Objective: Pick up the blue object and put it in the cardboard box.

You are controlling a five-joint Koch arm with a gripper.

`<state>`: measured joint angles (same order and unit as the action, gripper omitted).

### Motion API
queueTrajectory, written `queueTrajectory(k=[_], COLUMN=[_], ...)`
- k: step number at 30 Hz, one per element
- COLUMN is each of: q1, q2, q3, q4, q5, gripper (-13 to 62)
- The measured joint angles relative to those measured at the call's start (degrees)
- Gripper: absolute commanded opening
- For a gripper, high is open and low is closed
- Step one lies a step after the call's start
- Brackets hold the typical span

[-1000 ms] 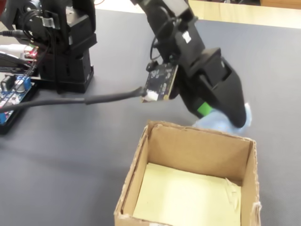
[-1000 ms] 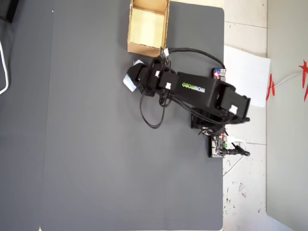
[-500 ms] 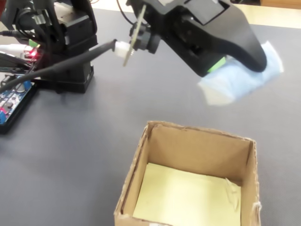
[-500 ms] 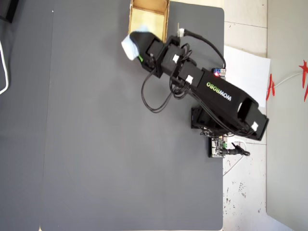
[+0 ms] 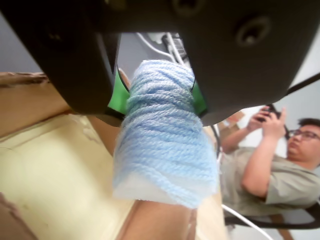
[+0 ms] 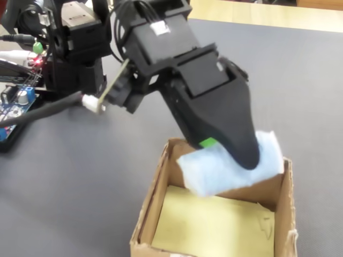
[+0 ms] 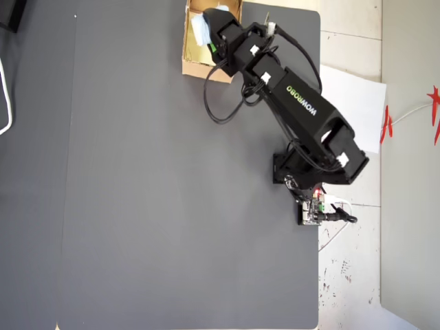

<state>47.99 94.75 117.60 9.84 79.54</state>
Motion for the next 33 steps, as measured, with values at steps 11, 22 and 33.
queueTrajectory(k=[11,22,33], q1=[-0.09,-5.19,-22.15], q2=[-0.09,6.77,25.49], q3=[1.32,9.05,30.76], q4=[0.35,-5.89,-17.93], q5=[0.00,0.88,4.83], gripper=[30.1,30.8,30.8])
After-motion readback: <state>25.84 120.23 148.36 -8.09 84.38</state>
